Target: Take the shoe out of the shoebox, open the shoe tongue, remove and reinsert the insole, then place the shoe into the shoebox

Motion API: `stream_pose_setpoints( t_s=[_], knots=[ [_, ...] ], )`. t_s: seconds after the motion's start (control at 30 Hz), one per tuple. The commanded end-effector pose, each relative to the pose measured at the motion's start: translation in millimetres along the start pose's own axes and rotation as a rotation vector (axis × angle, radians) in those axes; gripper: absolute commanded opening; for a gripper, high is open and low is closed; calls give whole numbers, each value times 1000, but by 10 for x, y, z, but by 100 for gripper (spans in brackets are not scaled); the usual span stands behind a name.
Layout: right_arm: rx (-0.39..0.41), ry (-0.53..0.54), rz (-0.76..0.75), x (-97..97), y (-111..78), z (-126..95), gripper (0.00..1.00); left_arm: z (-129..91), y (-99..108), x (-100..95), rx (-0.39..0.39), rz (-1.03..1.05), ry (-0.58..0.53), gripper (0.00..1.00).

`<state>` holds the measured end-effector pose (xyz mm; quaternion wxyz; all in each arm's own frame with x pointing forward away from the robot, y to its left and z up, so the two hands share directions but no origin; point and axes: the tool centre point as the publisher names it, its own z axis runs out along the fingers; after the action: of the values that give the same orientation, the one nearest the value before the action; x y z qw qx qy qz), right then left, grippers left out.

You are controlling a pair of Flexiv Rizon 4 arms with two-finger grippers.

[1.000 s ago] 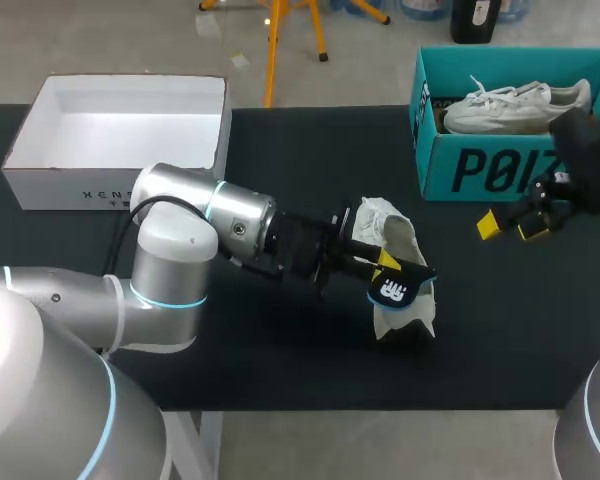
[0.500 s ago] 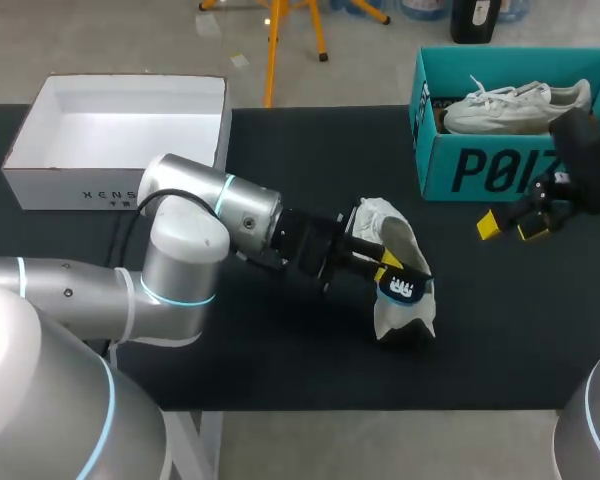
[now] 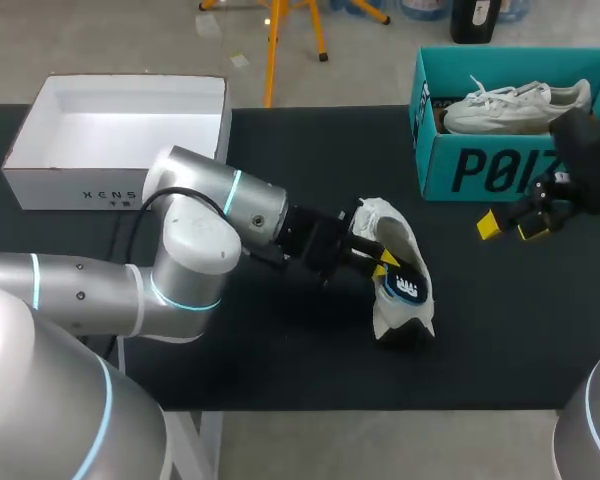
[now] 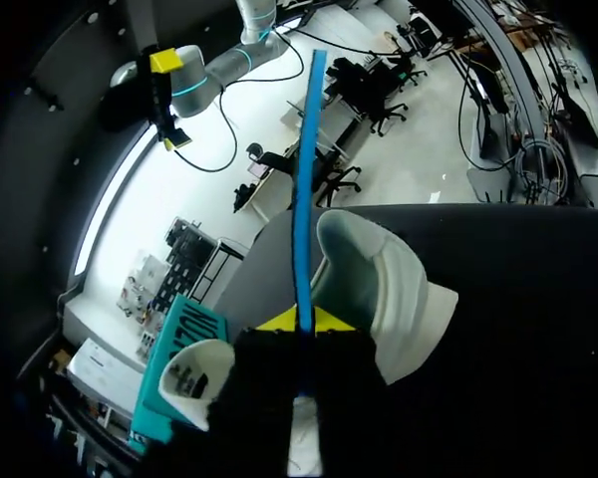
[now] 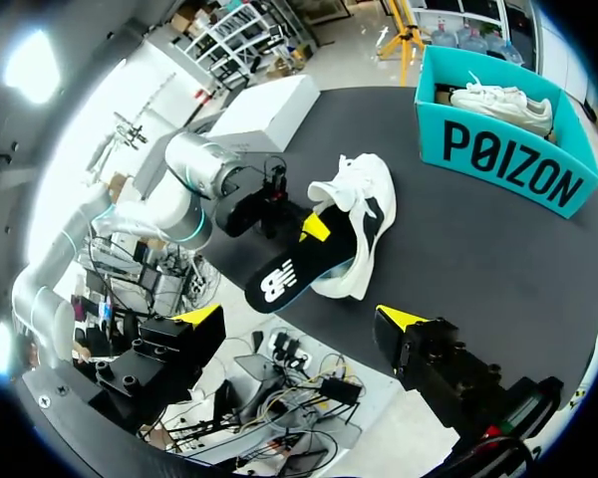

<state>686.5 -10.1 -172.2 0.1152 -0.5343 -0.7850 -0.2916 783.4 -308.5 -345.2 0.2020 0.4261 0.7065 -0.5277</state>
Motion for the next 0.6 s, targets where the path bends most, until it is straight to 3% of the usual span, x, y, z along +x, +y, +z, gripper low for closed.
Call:
stream_pose_setpoints(
  t_s=[0.03, 0.1, 0.2, 0.33, 0.4, 0.5, 0.6],
  knots=[
    [-1, -3, 1, 1, -8, 12, 100, 93, -55, -46, 1, -2, -5, 75],
    [-1, -3, 1, 1, -8, 12, 100, 86, -100, -56, 8, -1, -16, 87],
    [-1, -3, 1, 1, -8, 12, 100, 70, -135, -56, 11, 4, -20, 84],
    [-1, -3, 1, 1, -8, 12, 100, 29, -177, -69, 18, 8, -29, 67],
    [-1, -3, 1, 1, -8, 12, 100, 7, -211, -70, 18, 10, -34, 50],
    [-1, -3, 1, 1, -8, 12, 100, -23, -239, -59, 17, 10, -38, 55],
    [-1, -3, 1, 1, -8, 12, 100, -55, -240, -34, 17, 5, -37, 45]
  ],
)
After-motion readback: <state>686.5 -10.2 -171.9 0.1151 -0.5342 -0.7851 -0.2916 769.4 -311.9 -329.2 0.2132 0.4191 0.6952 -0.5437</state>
